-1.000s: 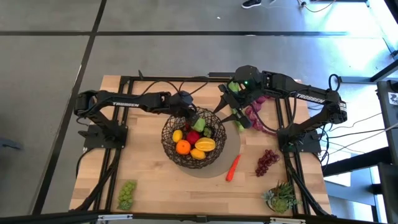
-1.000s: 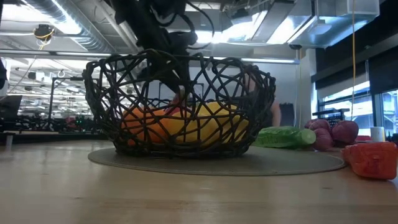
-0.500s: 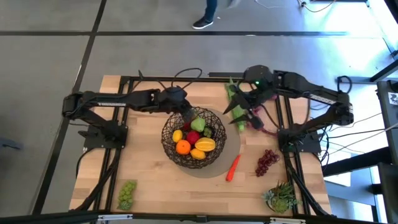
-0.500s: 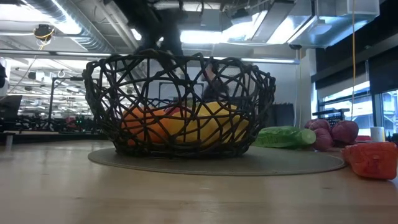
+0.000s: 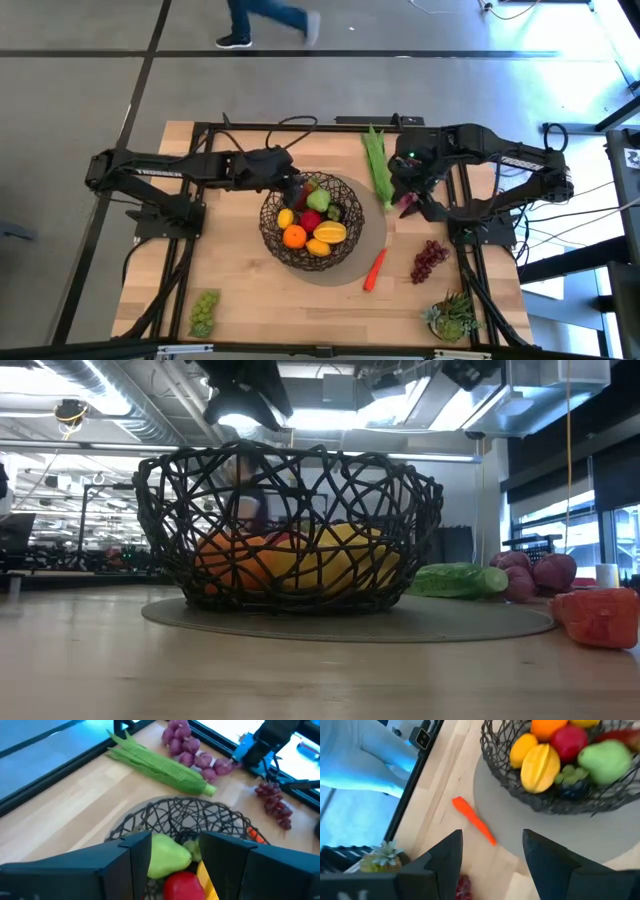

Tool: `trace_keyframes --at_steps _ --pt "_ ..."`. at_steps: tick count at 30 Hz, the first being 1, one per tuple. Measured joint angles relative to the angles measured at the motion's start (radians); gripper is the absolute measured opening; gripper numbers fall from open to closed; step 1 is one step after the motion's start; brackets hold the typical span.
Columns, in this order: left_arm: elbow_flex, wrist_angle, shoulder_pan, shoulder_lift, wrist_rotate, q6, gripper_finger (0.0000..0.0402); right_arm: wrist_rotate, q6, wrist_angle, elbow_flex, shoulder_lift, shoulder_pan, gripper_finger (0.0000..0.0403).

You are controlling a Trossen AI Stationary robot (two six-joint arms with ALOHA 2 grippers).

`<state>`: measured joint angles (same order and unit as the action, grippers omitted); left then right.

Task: Build produce basket
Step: Put the leaf lettuce into the wire basket

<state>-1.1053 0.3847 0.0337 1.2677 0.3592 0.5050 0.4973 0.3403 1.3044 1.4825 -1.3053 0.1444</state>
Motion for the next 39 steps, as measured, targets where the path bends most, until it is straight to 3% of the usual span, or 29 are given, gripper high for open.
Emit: trace_keyframes --at_steps 6,10,13,18,21,23,26,30,35,39 --pt "0.0 0.009 -0.03 -0.009 0.0 -0.028 0.0153 0.004 -0.078 -0.049 -0.069 -0.002 -0.004 0.02" --pt "0.0 0.053 -0.043 -0.009 -0.002 -0.091 0.0153 0.124 -0.047 -0.128 -0.131 -0.003 -0.038 0.02" --pt "0.0 0.061 -0.042 -0.009 -0.023 -0.094 0.0153 0.127 -0.051 -0.228 -0.185 -0.003 -0.075 0.02" --pt "0.0 0.069 -0.049 -0.016 -0.049 -0.098 0.0153 -0.019 -0.051 -0.35 -0.271 -0.003 -0.138 0.02" --pt "-0.001 0.072 -0.061 -0.031 -0.048 -0.117 0.0153 -0.167 -0.071 -0.367 -0.304 -0.004 -0.166 0.02" --pt "0.0 0.079 -0.063 -0.026 -0.052 -0.124 0.0153 -0.316 -0.188 -0.384 -0.315 -0.003 -0.171 0.02" --pt "0.001 0.077 -0.065 -0.027 -0.052 -0.122 0.0153 -0.553 -0.497 -0.39 -0.32 -0.003 -0.163 0.02" --pt "0.001 0.078 -0.073 -0.027 -0.055 -0.122 0.0153 -0.749 -0.811 -0.408 -0.32 -0.003 -0.102 0.02" --pt "0.001 0.077 -0.073 -0.027 -0.055 -0.121 0.0153 -0.76 -1.0 -0.553 -0.32 -0.01 0.064 0.02" --pt "0.001 0.077 -0.074 -0.027 -0.055 -0.12 0.0153 -0.657 -1.098 -0.584 -0.318 -0.041 0.242 0.02"
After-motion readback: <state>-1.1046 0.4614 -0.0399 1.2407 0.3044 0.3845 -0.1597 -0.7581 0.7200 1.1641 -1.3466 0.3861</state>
